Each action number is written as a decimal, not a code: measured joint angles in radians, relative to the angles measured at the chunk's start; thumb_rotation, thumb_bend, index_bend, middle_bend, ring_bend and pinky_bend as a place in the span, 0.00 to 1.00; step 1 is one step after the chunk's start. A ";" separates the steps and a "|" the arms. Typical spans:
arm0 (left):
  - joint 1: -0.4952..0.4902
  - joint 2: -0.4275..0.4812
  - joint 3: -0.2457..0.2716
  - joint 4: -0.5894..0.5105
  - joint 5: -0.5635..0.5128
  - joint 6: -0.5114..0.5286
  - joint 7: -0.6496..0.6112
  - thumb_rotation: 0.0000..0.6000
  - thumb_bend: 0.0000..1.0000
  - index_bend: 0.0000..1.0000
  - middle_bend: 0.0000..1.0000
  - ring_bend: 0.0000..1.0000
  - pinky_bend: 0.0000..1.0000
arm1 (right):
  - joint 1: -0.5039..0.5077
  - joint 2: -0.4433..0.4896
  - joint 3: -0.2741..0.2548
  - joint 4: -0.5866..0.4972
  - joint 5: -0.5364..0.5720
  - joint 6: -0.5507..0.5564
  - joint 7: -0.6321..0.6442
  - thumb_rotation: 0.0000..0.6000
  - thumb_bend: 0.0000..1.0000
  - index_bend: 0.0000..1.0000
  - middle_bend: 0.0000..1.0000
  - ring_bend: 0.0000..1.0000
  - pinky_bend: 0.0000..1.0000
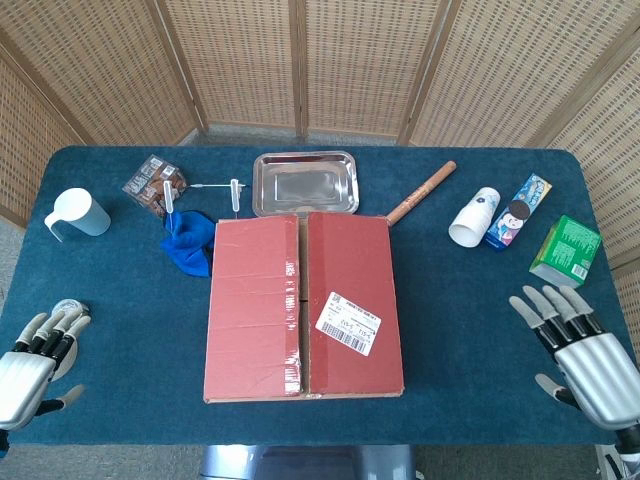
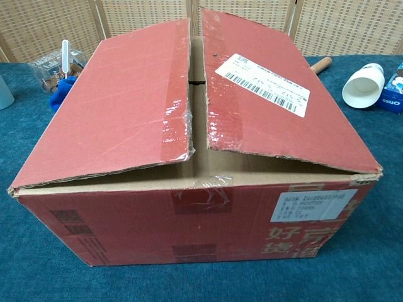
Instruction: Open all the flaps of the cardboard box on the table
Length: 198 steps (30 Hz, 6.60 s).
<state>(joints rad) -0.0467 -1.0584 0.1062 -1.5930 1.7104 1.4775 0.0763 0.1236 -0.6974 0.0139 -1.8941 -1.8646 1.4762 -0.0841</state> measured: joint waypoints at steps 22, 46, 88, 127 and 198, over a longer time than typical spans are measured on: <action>-0.007 -0.018 -0.011 0.001 -0.038 -0.023 0.035 1.00 0.00 0.00 0.00 0.00 0.00 | 0.352 0.112 0.099 -0.078 -0.218 -0.300 0.065 0.66 0.28 0.23 0.13 0.00 0.00; -0.018 -0.041 -0.021 0.014 -0.088 -0.061 0.057 1.00 0.00 0.00 0.00 0.00 0.00 | 0.684 0.082 0.226 -0.272 -0.121 -0.741 -0.030 0.62 0.33 0.24 0.11 0.00 0.00; -0.033 -0.067 -0.018 0.046 -0.113 -0.094 0.067 1.00 0.00 0.00 0.00 0.00 0.00 | 1.032 -0.170 0.281 -0.282 0.505 -1.004 -0.557 0.60 0.37 0.54 0.01 0.00 0.00; -0.038 -0.064 -0.013 0.049 -0.124 -0.106 0.045 1.00 0.00 0.00 0.00 0.00 0.00 | 1.155 -0.130 0.114 -0.406 0.806 -0.840 -0.882 0.53 0.39 0.47 0.00 0.00 0.00; -0.046 -0.065 -0.002 0.050 -0.121 -0.124 0.025 1.00 0.00 0.00 0.00 0.00 0.00 | 1.328 -0.210 -0.039 -0.462 0.947 -0.691 -1.099 0.48 0.35 0.57 0.00 0.00 0.00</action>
<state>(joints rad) -0.0925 -1.1238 0.1041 -1.5432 1.5892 1.3536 0.1015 1.4512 -0.9078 -0.0248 -2.3560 -0.9173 0.7855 -1.1832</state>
